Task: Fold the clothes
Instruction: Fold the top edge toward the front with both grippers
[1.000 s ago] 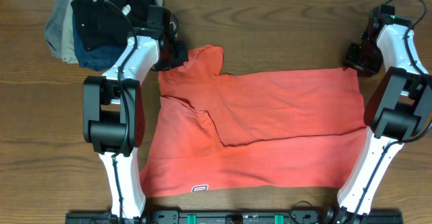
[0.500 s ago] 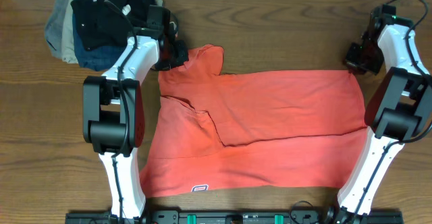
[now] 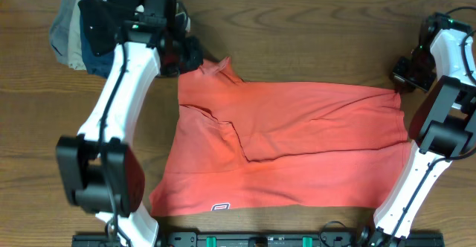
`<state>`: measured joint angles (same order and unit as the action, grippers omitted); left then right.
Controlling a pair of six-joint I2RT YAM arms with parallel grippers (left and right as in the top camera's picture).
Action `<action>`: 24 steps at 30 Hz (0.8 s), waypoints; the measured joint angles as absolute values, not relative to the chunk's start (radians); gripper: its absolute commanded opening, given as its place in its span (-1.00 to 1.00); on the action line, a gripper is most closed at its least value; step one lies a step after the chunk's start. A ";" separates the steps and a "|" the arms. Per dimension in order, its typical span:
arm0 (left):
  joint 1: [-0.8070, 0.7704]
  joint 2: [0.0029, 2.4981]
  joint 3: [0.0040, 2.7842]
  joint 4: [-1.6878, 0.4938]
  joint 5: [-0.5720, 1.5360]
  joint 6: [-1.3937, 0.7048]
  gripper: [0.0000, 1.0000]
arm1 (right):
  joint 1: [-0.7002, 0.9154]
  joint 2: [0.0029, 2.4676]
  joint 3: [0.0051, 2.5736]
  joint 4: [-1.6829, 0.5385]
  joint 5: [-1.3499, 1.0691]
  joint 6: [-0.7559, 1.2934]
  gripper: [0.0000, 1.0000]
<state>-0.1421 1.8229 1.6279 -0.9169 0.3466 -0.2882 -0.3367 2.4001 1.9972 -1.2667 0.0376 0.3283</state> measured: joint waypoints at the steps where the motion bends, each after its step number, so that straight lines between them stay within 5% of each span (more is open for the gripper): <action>1: -0.142 1.800 1.628 -0.956 0.348 -0.287 -0.88 | -0.337 2.395 1.997 -1.281 0.038 0.336 -0.98; 13: -0.142 1.708 1.629 -1.372 0.360 -0.291 -0.88 | -0.339 2.229 2.003 -1.426 0.038 0.378 -0.98; 24: -0.142 1.557 1.626 -1.512 0.312 -0.291 -0.88 | -0.346 2.213 2.004 -1.614 0.041 0.399 -0.98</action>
<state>-0.1421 1.5570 1.6257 -1.5124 0.3119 -0.2909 -0.3458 2.2131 2.0037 -1.6138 0.0410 0.3988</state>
